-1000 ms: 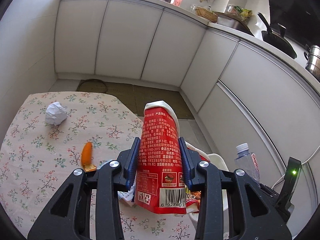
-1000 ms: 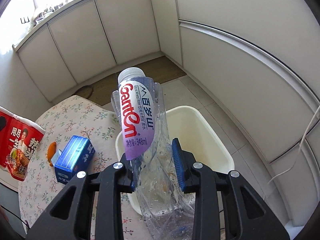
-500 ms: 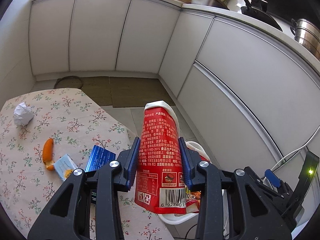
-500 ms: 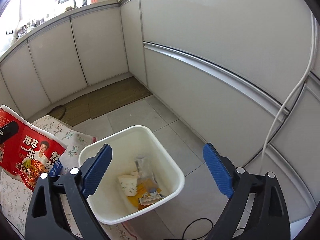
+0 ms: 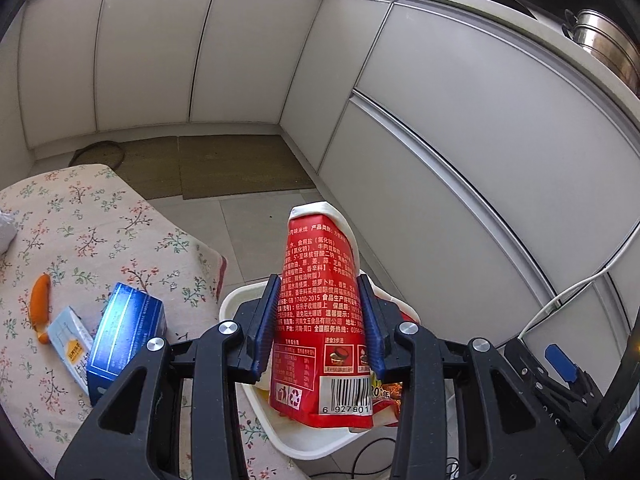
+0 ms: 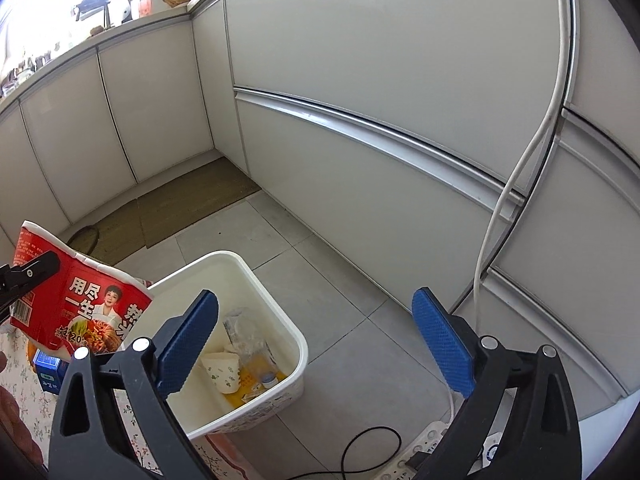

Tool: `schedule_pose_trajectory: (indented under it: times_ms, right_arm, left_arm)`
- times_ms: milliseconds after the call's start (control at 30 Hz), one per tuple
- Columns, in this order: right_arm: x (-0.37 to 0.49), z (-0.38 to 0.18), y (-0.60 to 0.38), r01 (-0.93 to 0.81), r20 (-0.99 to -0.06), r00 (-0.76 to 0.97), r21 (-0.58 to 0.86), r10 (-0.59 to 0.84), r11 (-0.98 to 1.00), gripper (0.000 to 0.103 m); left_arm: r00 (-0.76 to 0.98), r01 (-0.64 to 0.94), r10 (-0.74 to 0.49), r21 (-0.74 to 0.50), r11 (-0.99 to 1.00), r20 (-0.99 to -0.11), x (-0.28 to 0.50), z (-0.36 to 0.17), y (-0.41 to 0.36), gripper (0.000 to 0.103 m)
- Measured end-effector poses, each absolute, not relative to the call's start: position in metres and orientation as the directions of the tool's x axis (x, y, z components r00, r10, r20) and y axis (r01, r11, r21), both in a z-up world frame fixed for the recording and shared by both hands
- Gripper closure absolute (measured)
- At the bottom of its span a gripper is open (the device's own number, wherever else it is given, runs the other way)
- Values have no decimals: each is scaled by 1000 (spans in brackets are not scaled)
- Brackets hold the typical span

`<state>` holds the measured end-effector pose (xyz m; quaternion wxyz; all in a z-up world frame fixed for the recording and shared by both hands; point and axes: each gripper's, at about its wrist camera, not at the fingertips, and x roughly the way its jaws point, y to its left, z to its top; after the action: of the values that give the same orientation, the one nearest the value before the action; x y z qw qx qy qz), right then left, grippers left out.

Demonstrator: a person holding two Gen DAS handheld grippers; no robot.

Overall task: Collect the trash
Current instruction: 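Lower the red noodle cup into the white bin and open the left tool, then move both open tools back over the table toward the remaining items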

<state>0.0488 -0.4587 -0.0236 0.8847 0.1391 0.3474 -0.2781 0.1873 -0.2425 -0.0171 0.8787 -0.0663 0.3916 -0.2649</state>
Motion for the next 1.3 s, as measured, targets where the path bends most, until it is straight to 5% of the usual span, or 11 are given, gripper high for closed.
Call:
schedule_pose_trajectory:
  times_ms: [67,100,167,333,500,1300]
  right_arm:
    - [51,-25,-458,586,-693,602,46,-397,809,8]
    - [52,-26,-457,584,-692,602,43,-398,810,8]
    - [53,-26,-456,584,-686,603,33,-406,811,8]
    - [57,-22,-449,579,-673,612,22,-416,815,8]
    - [61,-16,-428,555,-635,631,-33,-446,831,7]
    - [112,0,-302,348,-610,740,-16,-285,937,7]
  left_arm:
    - [550,422,-515,-313,850,-657,189,-23,-248,60]
    - [553,418,-503,-301,857,-664,189,-25,-250,42]
    - [565,409,-484,-283,868,-668,189,-29,-250,27]
    - [585,382,-436,-241,892,-684,187,-27,-244,24]
    - [645,326,-341,-157,932,-684,175,-18,-232,7]
    - [656,103,-147,-105,989,-741,172,-5,-104,7]
